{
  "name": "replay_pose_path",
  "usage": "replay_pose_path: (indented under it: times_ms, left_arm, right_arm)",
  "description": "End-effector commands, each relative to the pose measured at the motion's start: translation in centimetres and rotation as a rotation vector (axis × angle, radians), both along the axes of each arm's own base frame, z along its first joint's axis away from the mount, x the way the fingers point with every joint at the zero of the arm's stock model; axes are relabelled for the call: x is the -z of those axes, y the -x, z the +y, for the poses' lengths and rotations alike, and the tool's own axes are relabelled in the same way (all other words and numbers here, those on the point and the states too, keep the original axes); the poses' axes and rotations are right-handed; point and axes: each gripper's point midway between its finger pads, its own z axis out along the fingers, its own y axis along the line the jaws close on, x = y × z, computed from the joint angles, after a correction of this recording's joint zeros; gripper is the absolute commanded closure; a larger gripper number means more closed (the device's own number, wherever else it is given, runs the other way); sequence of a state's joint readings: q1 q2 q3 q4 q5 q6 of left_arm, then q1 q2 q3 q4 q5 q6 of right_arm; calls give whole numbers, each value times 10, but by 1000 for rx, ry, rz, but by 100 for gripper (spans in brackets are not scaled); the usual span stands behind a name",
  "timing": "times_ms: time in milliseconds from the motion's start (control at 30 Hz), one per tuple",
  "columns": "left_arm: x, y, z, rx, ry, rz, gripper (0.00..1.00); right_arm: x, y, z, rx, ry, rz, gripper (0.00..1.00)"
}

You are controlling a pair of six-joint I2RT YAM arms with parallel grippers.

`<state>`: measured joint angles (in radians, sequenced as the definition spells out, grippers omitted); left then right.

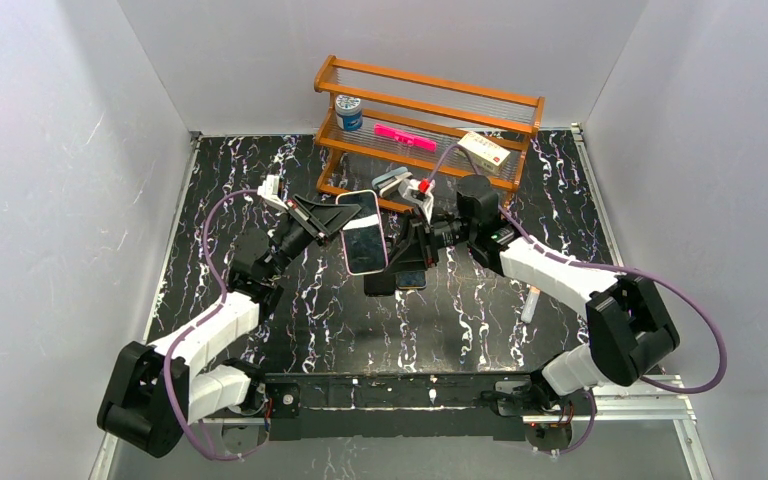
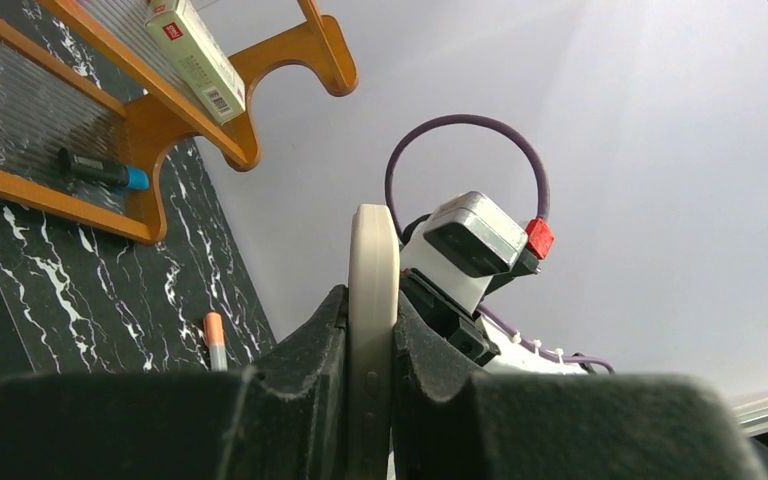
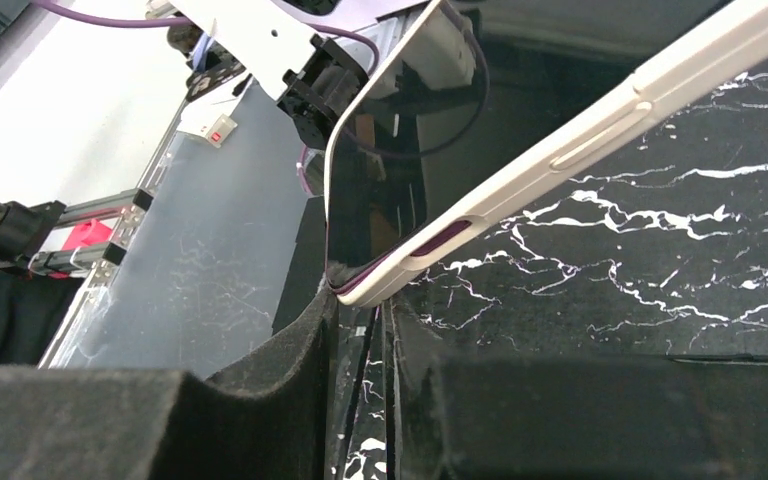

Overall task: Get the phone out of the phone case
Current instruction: Remove the phone case from the phone.

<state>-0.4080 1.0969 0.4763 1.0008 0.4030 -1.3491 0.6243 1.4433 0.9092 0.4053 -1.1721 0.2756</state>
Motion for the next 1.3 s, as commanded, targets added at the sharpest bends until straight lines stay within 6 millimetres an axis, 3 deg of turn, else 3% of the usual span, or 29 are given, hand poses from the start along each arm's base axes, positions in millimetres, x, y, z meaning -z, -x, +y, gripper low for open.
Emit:
replay_pose_path:
  times_ms: [0,300,567,700,800,1033,1267]
  left_arm:
    - [-44,39,-25,189,69,-82,100]
    - [-45,46,-33,224,76,-74,100]
    - [-46,43,-29,188,91,-78,100]
    - [-43,33,-17,73,84,-112,100]
    - [-39,22,-3,-44,85,-124,100]
    - [-35,-6,34,-319,111,-113,100]
    - [-44,-18,36,-357,143,-105,100]
  right_arm:
    - [-6,-51,20,212,-3,-145,99]
    - [4,-84,23,362,72,-192,99]
    - [-2,-107,19,530,69,-152,99]
    - [-4,-92,11,565,-1,-68,99]
    - [-8,-81,0,600,-44,-21,93]
    - [-21,-56,-13,653,-176,149,66]
    - [-20,-25,7,642,-287,274,45]
